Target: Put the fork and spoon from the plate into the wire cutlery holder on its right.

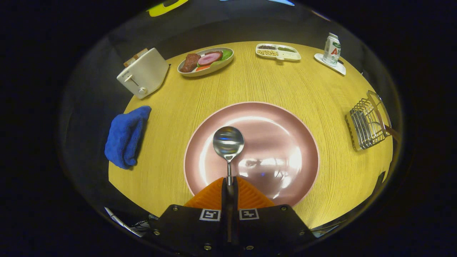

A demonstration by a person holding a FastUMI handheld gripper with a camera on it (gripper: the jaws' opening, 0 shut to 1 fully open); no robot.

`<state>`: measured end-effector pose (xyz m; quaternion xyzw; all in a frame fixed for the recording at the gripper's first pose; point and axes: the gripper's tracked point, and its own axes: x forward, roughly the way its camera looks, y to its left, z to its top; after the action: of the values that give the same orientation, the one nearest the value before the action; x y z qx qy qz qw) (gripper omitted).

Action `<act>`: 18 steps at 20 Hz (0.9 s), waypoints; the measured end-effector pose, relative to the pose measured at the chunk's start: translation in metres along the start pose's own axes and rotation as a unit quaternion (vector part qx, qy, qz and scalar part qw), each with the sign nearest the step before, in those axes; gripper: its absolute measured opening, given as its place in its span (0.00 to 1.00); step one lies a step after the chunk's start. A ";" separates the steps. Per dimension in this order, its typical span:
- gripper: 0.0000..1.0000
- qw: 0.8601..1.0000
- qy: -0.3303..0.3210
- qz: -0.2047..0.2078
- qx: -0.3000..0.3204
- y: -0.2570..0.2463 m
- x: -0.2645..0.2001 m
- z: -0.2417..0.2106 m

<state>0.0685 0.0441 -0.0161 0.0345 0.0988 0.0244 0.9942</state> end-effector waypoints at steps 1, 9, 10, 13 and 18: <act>0.05 1.000 -0.007 0.001 0.002 -0.002 -0.004 0.005; 0.05 0.997 -0.065 -0.003 0.043 -0.042 -0.047 0.052; 0.05 0.996 -0.073 -0.006 0.050 -0.052 -0.054 0.057; 0.05 0.993 -0.096 -0.024 0.067 -0.089 -0.078 0.072; 0.05 0.986 -0.125 -0.071 0.086 -0.162 -0.117 0.092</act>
<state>-0.0214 -0.1295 0.0843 0.1157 -0.0219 -0.0596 0.9913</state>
